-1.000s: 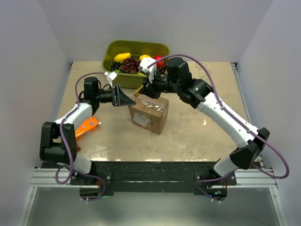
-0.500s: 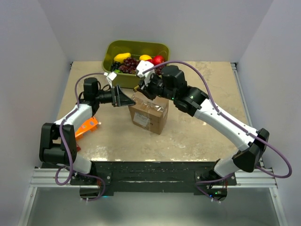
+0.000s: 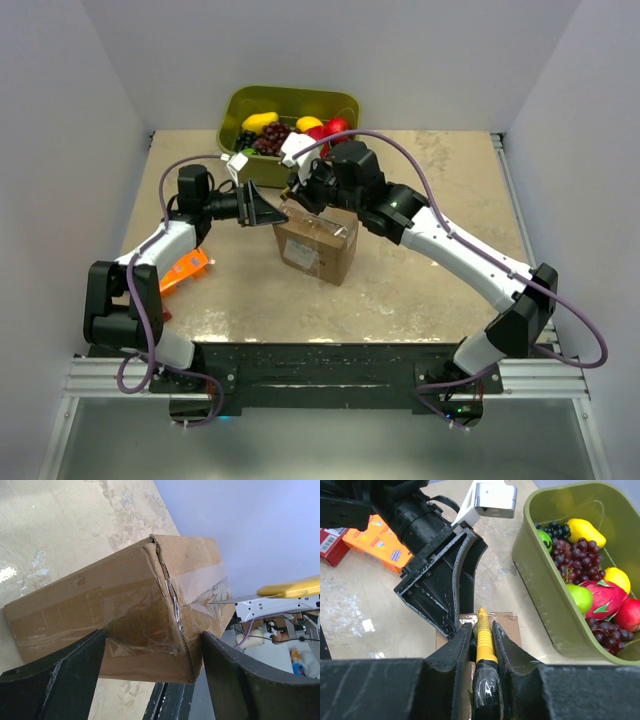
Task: Unpack the express box
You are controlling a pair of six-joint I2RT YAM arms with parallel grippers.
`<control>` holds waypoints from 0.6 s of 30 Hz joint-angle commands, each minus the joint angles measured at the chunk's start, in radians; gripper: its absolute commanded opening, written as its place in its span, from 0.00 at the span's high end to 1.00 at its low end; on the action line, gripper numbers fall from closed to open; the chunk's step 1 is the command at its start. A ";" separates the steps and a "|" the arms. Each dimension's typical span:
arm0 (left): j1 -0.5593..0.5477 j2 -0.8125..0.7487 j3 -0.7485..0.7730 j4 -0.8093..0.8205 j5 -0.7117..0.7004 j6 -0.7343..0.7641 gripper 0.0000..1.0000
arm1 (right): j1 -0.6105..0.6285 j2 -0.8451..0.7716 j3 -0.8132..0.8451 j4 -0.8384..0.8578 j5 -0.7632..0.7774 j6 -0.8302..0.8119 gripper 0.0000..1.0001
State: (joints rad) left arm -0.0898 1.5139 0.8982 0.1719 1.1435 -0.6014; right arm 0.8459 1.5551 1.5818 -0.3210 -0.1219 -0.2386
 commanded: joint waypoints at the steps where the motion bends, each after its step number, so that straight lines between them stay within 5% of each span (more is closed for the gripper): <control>1: 0.001 0.006 -0.024 -0.046 -0.053 0.020 0.20 | 0.005 0.002 0.010 0.063 0.002 0.024 1.00; 18: 0.007 0.014 -0.021 -0.049 -0.057 0.020 0.21 | 0.005 0.026 0.012 0.042 0.014 0.038 1.00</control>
State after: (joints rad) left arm -0.0875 1.5143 0.8982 0.1707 1.1400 -0.6014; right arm 0.8459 1.5715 1.5818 -0.3172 -0.1215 -0.2199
